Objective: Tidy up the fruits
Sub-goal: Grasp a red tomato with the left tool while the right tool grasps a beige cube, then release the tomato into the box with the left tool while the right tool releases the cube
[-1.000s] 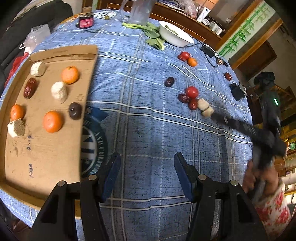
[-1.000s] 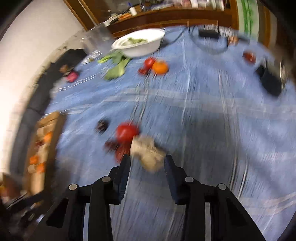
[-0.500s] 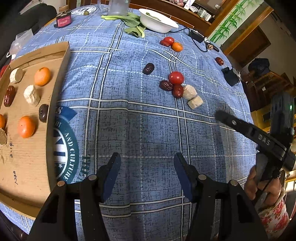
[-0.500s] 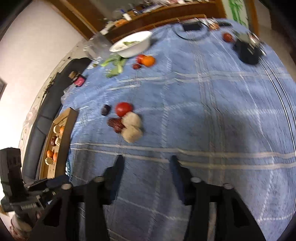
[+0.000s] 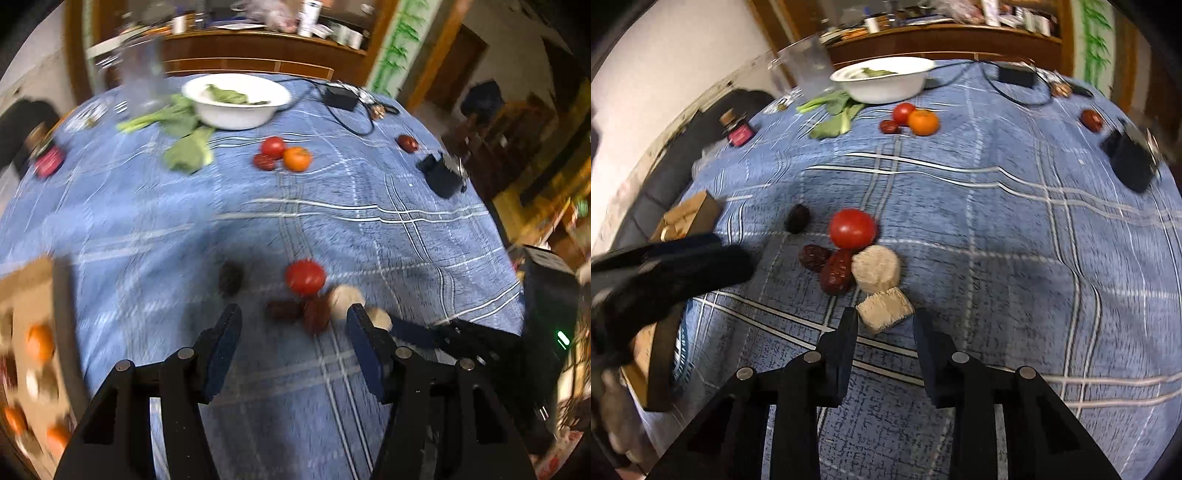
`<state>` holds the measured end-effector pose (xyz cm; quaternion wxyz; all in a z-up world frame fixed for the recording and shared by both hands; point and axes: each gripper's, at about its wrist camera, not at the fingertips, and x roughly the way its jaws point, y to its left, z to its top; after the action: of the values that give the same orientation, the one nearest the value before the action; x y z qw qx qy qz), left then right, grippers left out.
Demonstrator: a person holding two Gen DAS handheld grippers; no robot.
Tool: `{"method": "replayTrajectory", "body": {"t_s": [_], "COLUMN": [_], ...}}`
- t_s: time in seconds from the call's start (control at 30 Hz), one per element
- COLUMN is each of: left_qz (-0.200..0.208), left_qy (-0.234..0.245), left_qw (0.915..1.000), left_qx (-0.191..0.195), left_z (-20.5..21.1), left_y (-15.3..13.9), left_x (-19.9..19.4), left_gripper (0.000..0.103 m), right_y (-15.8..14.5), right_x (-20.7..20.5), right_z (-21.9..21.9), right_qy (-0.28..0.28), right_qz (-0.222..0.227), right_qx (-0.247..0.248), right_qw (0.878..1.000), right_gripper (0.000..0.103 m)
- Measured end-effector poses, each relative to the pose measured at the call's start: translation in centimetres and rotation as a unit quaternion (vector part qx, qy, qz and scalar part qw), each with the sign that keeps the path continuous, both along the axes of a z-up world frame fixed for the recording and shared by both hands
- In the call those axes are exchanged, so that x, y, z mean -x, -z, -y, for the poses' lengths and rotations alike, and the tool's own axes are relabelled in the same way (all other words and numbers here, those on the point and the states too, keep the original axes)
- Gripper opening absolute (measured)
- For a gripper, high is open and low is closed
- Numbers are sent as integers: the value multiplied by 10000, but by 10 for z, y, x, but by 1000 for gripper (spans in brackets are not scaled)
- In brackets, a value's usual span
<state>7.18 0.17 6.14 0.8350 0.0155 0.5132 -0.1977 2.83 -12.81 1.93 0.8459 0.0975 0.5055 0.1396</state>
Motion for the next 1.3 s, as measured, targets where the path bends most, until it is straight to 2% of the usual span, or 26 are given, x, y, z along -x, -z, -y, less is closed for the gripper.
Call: {"method": "replayTrajectory", "body": {"t_s": [0.13, 0.2, 0.3, 0.37, 0.6, 0.83, 1.03, 1.13, 1.3], "left_qz": [-67, -217, -256, -287, -245, -143, 14, 56, 64], "left_qy": [383, 507, 542, 459, 317, -59, -634, -1154, -1983], "left_qw": [9992, 9983, 9982, 9985, 9992, 9992, 9956, 9897, 9776], "left_qx": [-135, -206, -17, 30, 70, 382, 688, 843, 701], "left_z": [25, 32, 31, 29, 18, -11, -74, -125, -210], "left_y": [18, 32, 38, 37, 35, 18, -9, -20, -26], "left_x": [-19, -28, -35, -37, -27, 8, 56, 79, 112], "left_gripper": [54, 47, 41, 32, 29, 29, 29, 29, 29], "right_y": [0, -1, -1, -1, -4, -18, -42, -54, -71], "right_x": [6, 9, 14, 16, 23, 33, 38, 39, 47], "right_z": [6, 8, 11, 13, 16, 10, -26, -58, -135], "right_qy": [124, 162, 219, 260, 329, 261, -148, -485, -1290], "right_qz": [-34, -41, -43, -46, -61, 43, 224, 312, 387], "right_qx": [-44, -70, -83, -85, -85, -156, -276, -343, -468], "right_qw": [9999, 9998, 9997, 9996, 9994, 9995, 9993, 9977, 9898], "right_gripper": [33, 33, 33, 33, 33, 33, 33, 33, 34]}}
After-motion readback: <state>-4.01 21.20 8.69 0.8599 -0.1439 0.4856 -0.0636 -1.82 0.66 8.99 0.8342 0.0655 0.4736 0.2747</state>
